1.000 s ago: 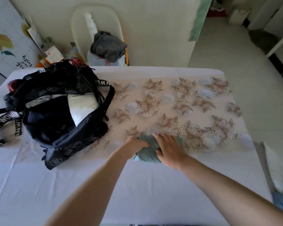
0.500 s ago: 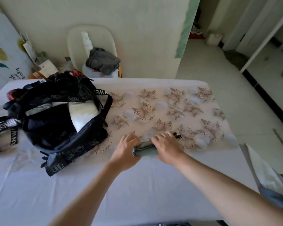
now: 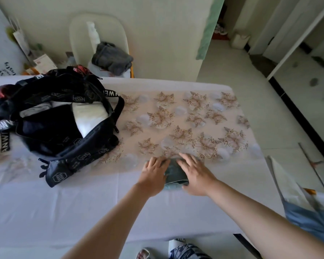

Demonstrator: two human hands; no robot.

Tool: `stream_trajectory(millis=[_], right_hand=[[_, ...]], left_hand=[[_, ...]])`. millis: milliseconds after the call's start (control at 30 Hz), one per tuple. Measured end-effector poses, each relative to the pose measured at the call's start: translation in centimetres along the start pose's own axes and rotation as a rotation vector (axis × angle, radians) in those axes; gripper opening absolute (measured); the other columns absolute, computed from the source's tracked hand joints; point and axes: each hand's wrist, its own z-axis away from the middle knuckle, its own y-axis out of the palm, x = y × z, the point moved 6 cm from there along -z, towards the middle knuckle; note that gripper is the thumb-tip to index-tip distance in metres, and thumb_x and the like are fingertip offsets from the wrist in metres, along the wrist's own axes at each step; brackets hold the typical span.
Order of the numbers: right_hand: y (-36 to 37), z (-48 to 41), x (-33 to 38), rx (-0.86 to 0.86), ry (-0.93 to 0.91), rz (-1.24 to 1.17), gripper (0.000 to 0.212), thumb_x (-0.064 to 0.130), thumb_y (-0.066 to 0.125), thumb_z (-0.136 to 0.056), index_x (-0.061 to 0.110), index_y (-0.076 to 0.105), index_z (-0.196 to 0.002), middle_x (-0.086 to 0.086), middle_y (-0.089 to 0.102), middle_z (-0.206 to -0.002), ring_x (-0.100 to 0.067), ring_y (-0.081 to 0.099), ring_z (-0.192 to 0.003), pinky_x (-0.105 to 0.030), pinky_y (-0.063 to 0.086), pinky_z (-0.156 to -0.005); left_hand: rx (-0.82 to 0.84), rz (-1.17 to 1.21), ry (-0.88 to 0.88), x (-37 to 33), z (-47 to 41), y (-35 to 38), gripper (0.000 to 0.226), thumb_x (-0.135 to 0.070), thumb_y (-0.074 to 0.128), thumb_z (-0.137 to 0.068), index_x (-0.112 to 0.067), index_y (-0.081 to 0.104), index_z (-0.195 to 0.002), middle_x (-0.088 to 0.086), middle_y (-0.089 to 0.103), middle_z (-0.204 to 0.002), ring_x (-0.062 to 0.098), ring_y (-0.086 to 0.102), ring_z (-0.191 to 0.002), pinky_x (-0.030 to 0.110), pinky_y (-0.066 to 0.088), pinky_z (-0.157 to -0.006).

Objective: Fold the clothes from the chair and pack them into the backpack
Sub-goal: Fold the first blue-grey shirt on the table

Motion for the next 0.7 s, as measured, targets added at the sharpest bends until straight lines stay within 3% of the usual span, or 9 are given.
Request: stream_trajectory(millis=[67, 167, 233, 300, 400, 467, 533, 600, 700], right_hand=[[1.4, -0.2, -0.7, 0.100, -0.021, 0.128, 0.101, 0.043, 0.056, -0.087, 0.014, -0.009, -0.158, -0.003, -0.023, -0.164, -0.022, -0.021, -0.151, -0.043, -0.001, -0.125], [3.5, -0.1, -1.0, 0.128, -0.026, 0.173, 0.106, 0.049, 0.052, -0.089, 0.011, -0.022, -0.154, -0.009, -0.030, -0.161, -0.024, -0.028, -0.148, -0.043, -0.003, -0.124], [4.2, -0.2, -1.0, 0.065, -0.047, 0.174, 0.108, 0.057, 0.051, -0.086, 0.009, -0.016, -0.156, -0.015, -0.022, -0.162, -0.030, -0.018, -0.151, -0.046, 0.002, -0.124], [4.4, -0.6, -1.3, 0.027, -0.070, 0.179, 0.106, 0.059, 0.052, -0.087, 0.009, -0.010, -0.157, -0.019, -0.013, -0.164, -0.035, -0.007, -0.152, -0.048, 0.010, -0.124], [3.7, -1.1, -1.5, 0.060, -0.097, 0.193, 0.091, 0.036, 0.054, -0.096, 0.010, -0.009, -0.157, -0.021, -0.007, -0.165, -0.036, 0.000, -0.152, -0.047, 0.013, -0.124], [2.7, -1.3, -1.2, 0.063, -0.112, 0.188, 0.081, 0.019, 0.051, -0.097, 0.009, 0.000, -0.158, -0.019, 0.001, -0.165, -0.036, 0.009, -0.152, -0.045, 0.021, -0.121], [1.3, -1.7, -0.9, 0.065, -0.123, 0.141, 0.072, 0.019, 0.054, -0.095, 0.009, 0.016, -0.155, -0.016, 0.017, -0.161, -0.036, 0.025, -0.146, -0.045, 0.036, -0.113], [-0.4, -2.4, -0.5, 0.068, -0.156, 0.073, 0.060, 0.022, 0.058, -0.091, 0.014, 0.034, -0.145, -0.007, 0.039, -0.149, -0.030, 0.044, -0.133, -0.044, 0.049, -0.099], [-3.4, -3.8, 0.9, 0.044, -0.233, 0.007, 0.046, 0.020, 0.057, -0.085, 0.018, 0.047, -0.130, -0.002, 0.055, -0.126, -0.027, 0.053, -0.116, -0.040, 0.051, -0.085]], left_hand=[[0.034, -0.063, 0.021, -0.1, 0.3, 1.1, 0.065, -0.035, 0.036, -0.099, -0.018, 0.013, -0.158, -0.001, 0.011, -0.163, 0.022, 0.009, -0.148, 0.036, 0.006, -0.122], [0.085, -0.122, 0.043, 0.1, 0.8, 3.1, 0.094, -0.066, 0.030, -0.084, -0.015, 0.003, -0.158, 0.002, -0.005, -0.165, 0.024, -0.003, -0.151, 0.041, -0.001, -0.124], [0.067, -0.192, 0.060, 0.2, 0.9, 3.8, 0.111, -0.074, 0.050, -0.074, -0.011, 0.013, -0.157, 0.008, 0.006, -0.165, 0.029, 0.009, -0.151, 0.046, 0.011, -0.123], [0.033, -0.255, 0.084, 0.0, 0.5, 3.7, 0.114, -0.069, 0.072, -0.065, -0.007, 0.032, -0.152, 0.014, 0.028, -0.159, 0.035, 0.033, -0.143, 0.049, 0.031, -0.116], [0.065, -0.294, 0.111, -0.1, 0.0, 3.2, 0.107, -0.051, 0.085, -0.057, -0.005, 0.045, -0.145, 0.016, 0.044, -0.150, 0.036, 0.047, -0.133, 0.048, 0.044, -0.107], [0.068, -0.302, 0.095, -0.6, -0.1, 2.5, 0.098, -0.030, 0.084, -0.055, -0.007, 0.048, -0.143, 0.015, 0.049, -0.146, 0.035, 0.052, -0.130, 0.046, 0.048, -0.103], [0.029, -0.245, 0.051, -1.0, 0.0, 1.3, 0.087, -0.016, 0.077, -0.057, -0.014, 0.050, -0.140, 0.010, 0.055, -0.141, 0.032, 0.055, -0.126, 0.043, 0.049, -0.100], [-0.016, -0.144, 0.004, -0.9, 0.6, -0.2, 0.077, -0.011, 0.068, -0.061, -0.020, 0.050, -0.136, 0.002, 0.060, -0.133, 0.026, 0.060, -0.118, 0.039, 0.051, -0.094], [-0.023, -0.003, -0.107, 0.3, 1.9, -3.6, 0.069, -0.017, 0.056, -0.071, -0.029, 0.045, -0.139, -0.007, 0.061, -0.131, 0.022, 0.062, -0.111, 0.035, 0.052, -0.087]])
